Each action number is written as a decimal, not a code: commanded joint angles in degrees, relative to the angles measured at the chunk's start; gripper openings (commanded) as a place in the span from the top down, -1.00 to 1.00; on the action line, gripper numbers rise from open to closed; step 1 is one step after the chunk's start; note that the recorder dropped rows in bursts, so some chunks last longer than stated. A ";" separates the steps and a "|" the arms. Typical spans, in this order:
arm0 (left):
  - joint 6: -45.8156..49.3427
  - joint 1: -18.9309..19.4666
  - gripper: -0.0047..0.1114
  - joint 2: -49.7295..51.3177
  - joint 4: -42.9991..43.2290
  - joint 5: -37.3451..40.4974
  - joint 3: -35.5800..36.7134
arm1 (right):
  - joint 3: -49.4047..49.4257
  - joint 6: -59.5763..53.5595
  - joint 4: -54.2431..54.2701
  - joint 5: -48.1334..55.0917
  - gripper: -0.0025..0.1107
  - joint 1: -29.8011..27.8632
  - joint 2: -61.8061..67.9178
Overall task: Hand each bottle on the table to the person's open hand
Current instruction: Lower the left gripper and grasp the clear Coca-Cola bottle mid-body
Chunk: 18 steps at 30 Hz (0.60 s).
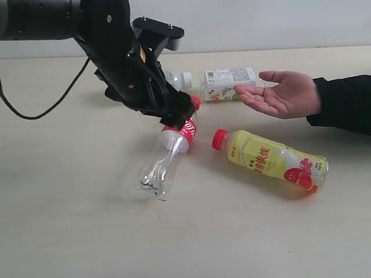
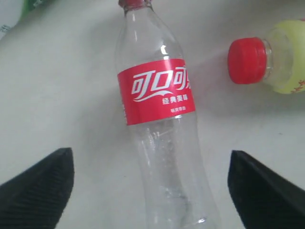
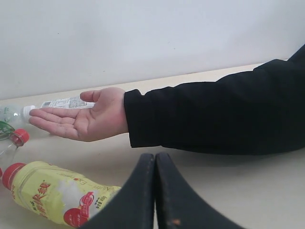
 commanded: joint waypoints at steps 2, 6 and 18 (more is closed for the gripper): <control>-0.38 -0.29 -0.46 3.88 -3.54 -3.49 -0.45 | 0.27 0.00 -0.53 -0.60 0.96 -0.29 -0.27; -0.52 -0.29 -0.43 6.53 -3.54 -4.85 -0.45 | 0.27 0.00 -0.53 -0.60 0.96 -0.29 -0.27; -0.52 -0.29 -0.43 12.30 -3.30 -7.34 -0.45 | 0.27 0.00 -0.53 -0.60 0.96 -0.29 -0.27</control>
